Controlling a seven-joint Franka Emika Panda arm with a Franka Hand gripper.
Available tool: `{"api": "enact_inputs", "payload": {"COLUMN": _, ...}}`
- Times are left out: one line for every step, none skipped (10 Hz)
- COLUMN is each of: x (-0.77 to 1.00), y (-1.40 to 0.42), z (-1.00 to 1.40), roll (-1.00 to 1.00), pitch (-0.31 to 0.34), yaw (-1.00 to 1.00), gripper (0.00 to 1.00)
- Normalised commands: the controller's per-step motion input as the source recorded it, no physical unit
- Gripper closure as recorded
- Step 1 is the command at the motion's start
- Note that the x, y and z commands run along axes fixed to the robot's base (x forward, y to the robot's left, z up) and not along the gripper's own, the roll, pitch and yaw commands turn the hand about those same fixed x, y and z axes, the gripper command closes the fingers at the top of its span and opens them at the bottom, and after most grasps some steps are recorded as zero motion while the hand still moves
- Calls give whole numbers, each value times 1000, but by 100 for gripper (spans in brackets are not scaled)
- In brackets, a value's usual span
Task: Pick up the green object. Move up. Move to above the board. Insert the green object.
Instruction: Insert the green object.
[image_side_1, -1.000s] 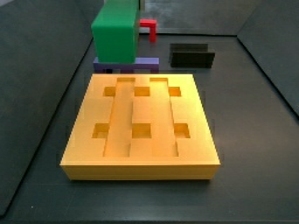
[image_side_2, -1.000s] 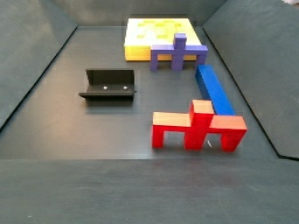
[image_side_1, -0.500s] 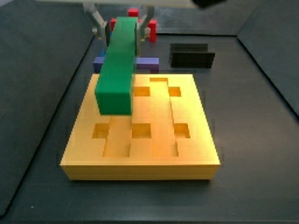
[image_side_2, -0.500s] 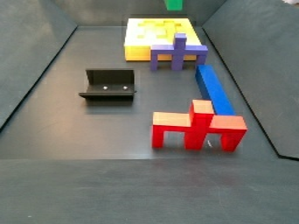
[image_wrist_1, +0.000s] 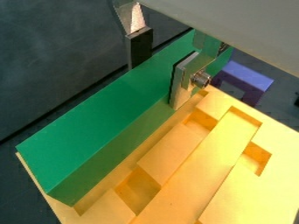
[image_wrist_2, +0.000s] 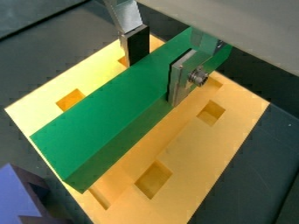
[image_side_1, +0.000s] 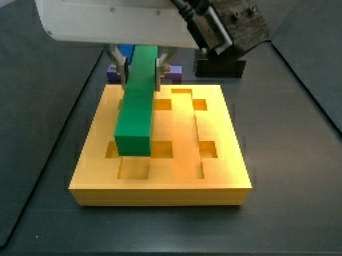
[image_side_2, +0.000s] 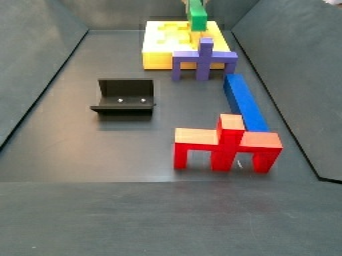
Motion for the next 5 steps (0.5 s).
{"api": "enact_inputs", "payload": {"x": 0, "y": 0, "z": -457, "roll": 60, "pitch": -3, "yaw": 66, "gripper": 100}}
{"api": "enact_inputs", "payload": {"x": 0, "y": 0, "z": -391, "roll": 46, "pitch": -14, "yaw": 31, "gripper": 100}}
{"api": "enact_inputs", "payload": {"x": 0, "y": 0, "z": -420, "roll": 3, "pitch": -24, "yaw": 3, "gripper": 100}}
{"api": "enact_inputs", "payload": {"x": 0, "y": 0, "z": -526, "roll": 0, "pitch": -51, "yaw": 0, "gripper": 100}}
{"api": "enact_inputs", "payload": {"x": 0, "y": 0, "z": -497, "roll": -113, "pitch": -69, "yaw": 0, "gripper": 100}}
